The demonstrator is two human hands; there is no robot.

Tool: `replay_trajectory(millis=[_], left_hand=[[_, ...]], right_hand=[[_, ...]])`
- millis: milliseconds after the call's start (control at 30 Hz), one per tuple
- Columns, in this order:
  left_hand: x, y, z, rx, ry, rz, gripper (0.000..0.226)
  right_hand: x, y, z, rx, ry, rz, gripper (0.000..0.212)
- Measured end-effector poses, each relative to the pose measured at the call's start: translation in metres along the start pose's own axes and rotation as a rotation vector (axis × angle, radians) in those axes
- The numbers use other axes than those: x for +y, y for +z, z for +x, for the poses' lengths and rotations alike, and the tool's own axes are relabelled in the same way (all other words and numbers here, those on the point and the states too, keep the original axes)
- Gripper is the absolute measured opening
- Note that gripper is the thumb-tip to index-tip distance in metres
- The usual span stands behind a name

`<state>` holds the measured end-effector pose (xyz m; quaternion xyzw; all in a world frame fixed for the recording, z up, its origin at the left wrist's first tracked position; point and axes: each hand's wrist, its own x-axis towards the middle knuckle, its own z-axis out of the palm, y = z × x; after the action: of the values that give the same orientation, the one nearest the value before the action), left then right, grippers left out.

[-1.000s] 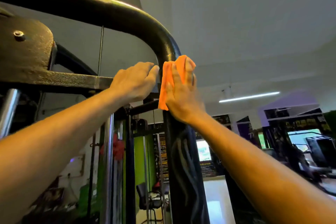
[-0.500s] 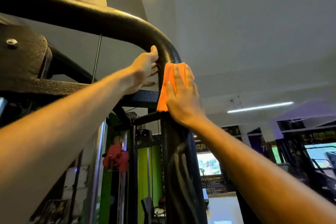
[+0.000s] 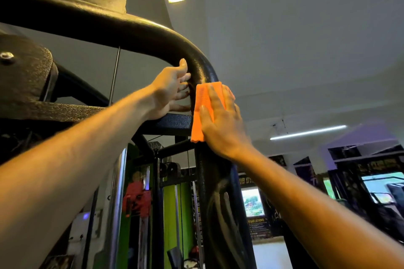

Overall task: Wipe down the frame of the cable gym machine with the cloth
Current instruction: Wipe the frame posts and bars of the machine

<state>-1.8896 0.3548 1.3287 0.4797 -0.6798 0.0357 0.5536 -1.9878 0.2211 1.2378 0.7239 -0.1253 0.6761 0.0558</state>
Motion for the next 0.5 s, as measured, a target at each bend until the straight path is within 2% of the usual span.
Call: replay_trajectory(millis=[200,400,500], left_hand=[[-0.002,-0.005,0.004,-0.019,-0.019,-0.047,0.079],[0.001,-0.003,0.0,-0.019,-0.01,-0.044,0.077],[-0.001,-0.004,0.003,-0.027,-0.006,-0.046,0.077]], right_hand=[[-0.018,-0.011,0.072,-0.002,0.08,0.018,0.07],[-0.005,-0.005,0.012,-0.004,0.013,-0.04,0.069],[-0.003,-0.007,0.027,0.005,0.012,-0.069,0.069]])
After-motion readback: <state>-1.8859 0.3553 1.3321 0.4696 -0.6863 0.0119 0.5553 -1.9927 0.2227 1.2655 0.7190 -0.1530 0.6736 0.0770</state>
